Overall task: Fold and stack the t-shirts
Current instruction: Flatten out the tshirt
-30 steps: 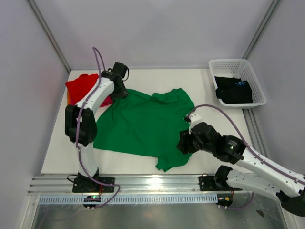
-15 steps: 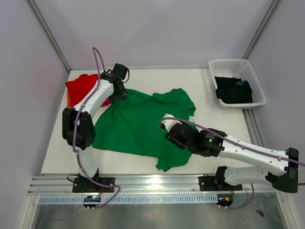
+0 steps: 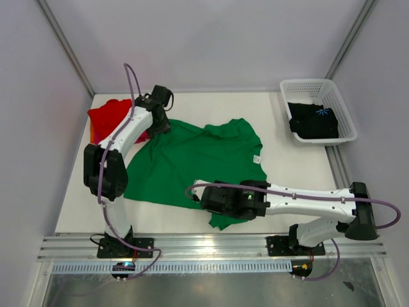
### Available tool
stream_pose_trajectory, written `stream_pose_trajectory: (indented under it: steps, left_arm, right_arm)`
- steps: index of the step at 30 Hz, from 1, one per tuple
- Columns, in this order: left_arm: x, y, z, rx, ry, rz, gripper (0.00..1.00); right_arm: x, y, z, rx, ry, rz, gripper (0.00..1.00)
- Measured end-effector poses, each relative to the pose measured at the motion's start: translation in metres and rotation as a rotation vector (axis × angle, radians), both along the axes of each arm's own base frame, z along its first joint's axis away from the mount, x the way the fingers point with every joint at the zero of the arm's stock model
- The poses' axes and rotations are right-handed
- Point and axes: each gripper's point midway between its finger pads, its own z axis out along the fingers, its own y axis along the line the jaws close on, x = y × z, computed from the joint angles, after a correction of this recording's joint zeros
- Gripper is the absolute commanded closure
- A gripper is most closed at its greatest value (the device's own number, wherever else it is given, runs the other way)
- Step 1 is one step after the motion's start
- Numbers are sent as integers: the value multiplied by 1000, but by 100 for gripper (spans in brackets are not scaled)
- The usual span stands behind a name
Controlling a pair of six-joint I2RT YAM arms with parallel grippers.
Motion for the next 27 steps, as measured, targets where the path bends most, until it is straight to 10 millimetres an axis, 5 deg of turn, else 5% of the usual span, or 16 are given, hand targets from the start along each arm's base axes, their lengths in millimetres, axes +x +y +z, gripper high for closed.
stream_pose_trajectory:
  steps: [15,27]
  left_arm:
    - [0,1,0,7,-1,3,49]
    - [0,1,0,7,-1,3,49]
  right_arm:
    - [-40,1,-59,-289,248,146,45]
    - [-44,33,-75,-153,251,119,45]
